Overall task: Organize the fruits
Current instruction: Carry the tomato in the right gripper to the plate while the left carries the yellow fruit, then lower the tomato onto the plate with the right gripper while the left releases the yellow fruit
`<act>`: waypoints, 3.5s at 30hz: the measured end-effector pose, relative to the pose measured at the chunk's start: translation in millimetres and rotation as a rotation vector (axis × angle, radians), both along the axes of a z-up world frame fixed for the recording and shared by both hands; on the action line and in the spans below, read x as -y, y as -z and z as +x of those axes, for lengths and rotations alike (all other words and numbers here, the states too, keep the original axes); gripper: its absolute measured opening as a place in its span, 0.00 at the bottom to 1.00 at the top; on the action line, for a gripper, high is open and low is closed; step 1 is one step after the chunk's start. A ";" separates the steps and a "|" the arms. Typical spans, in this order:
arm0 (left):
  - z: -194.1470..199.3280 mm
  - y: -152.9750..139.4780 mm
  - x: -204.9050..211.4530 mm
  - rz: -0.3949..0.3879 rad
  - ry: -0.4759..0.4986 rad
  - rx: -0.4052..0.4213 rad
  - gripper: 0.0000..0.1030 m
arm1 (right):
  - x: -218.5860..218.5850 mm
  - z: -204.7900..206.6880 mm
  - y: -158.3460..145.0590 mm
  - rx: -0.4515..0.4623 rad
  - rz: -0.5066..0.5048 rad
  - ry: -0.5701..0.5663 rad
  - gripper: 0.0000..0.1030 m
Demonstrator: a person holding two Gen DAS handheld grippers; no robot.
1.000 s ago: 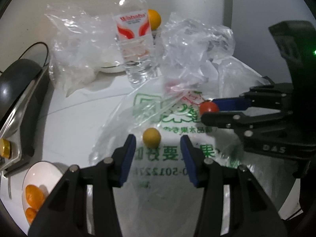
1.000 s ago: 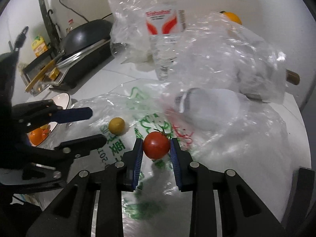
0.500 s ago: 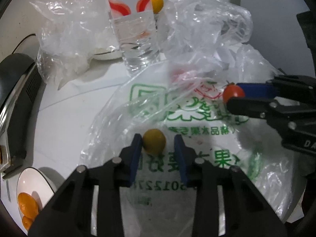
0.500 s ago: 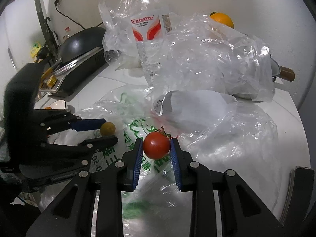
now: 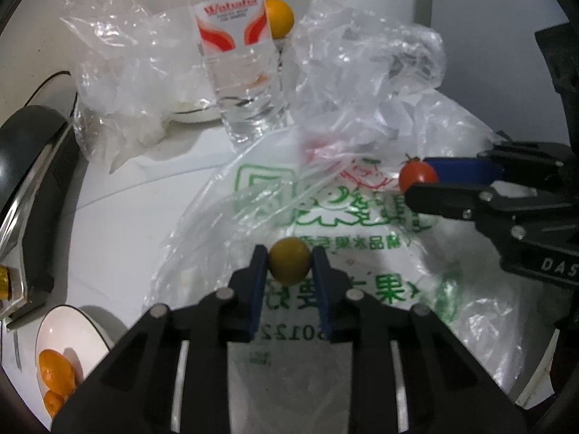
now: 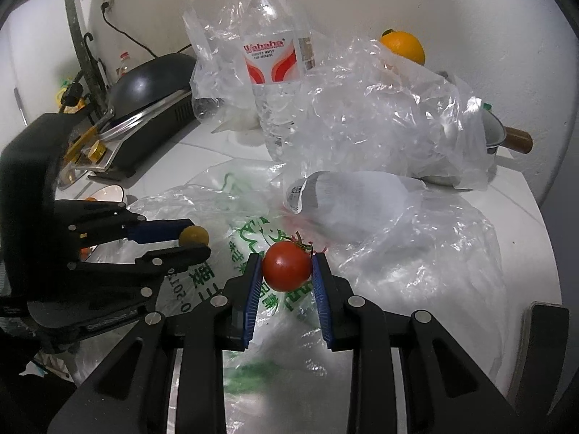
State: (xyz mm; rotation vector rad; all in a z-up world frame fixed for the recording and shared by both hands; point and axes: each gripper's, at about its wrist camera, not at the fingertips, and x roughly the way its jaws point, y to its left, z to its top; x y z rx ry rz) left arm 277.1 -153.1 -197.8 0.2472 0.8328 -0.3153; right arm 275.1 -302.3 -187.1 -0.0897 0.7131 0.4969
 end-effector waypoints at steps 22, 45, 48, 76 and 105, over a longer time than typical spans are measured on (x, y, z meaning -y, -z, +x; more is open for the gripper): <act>-74.6 -53.8 -11.2 -0.072 0.061 0.128 0.25 | -16.9 -52.8 -31.2 0.065 -0.018 -0.002 0.29; -136.0 -66.3 -60.0 -0.100 0.032 0.184 0.25 | -64.2 -107.3 -46.3 0.109 -0.061 -0.054 0.29; -142.4 -67.2 -65.1 -0.102 0.028 0.188 0.25 | -69.7 -112.0 -46.2 0.109 -0.065 -0.059 0.29; -154.1 -48.3 -136.2 -0.126 -0.088 0.169 0.25 | -139.4 -113.6 -39.9 0.089 -0.131 -0.158 0.29; -96.1 -24.0 -187.4 -0.097 -0.137 0.147 0.25 | -190.7 -72.6 -22.5 0.042 -0.143 -0.231 0.29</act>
